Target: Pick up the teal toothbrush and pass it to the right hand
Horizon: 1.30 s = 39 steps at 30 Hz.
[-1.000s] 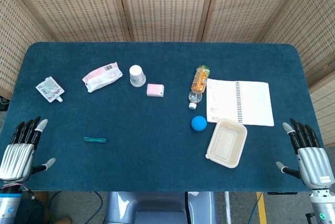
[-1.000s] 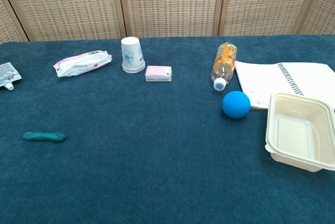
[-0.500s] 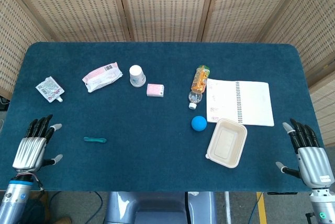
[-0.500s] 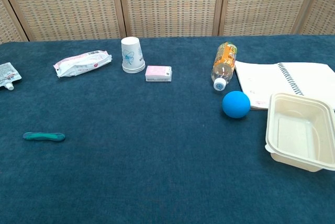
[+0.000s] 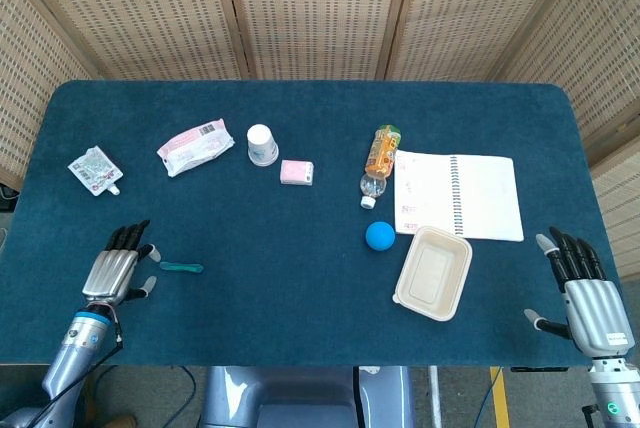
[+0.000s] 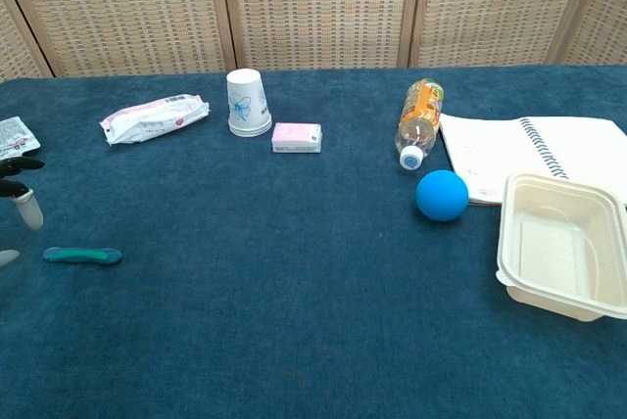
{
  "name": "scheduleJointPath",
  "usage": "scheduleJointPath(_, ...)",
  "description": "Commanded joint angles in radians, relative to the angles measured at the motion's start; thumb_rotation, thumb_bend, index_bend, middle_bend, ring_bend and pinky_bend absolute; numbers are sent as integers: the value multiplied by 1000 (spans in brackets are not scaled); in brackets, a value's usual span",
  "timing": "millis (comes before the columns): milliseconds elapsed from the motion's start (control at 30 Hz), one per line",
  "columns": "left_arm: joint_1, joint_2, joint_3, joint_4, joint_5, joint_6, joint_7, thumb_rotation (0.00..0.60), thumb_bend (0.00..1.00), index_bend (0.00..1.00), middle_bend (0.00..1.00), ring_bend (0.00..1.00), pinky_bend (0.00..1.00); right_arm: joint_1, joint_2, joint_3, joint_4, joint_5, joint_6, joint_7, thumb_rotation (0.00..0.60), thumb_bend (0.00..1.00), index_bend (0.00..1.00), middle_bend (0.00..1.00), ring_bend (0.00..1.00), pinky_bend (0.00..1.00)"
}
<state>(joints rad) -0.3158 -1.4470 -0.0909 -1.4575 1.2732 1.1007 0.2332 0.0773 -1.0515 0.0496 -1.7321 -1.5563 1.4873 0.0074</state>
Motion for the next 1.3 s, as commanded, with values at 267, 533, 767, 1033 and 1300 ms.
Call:
scheduleJointPath(267, -26, -57, -6, 60, -44, -12, 46, 600, 378, 444, 0, 0, 0, 2, 4, -2, 2, 3, -6, 14, 600, 0, 0, 0, 0, 0)
scheduleJointPath(533, -37, -93, -3, 102, -52, -18, 38, 600, 378, 459, 0, 0, 0, 4, 6, -4, 0, 3, -12, 21, 600, 0, 0, 0, 0, 0)
scheduleJointPath(767, -43, -124, -2, 134, -56, -12, 42, 600, 378, 466, 0, 0, 0, 8, 8, -5, 4, 2, -19, 34, 600, 0, 0, 0, 0, 0)
scheduleJointPath(1033, -52, -158, -4, 156, -67, -7, 70, 600, 378, 479, 0, 0, 0, 12, 13, -9, 7, 2, -29, 57, 600, 0, 0, 0, 0, 0)
scheduleJointPath(1300, -57, -175, -8, 170, -78, -5, 71, 600, 378, 482, 0, 0, 0, 16, 15, -13, 4, -4, -36, 63, 600, 0, 0, 0, 0, 0)
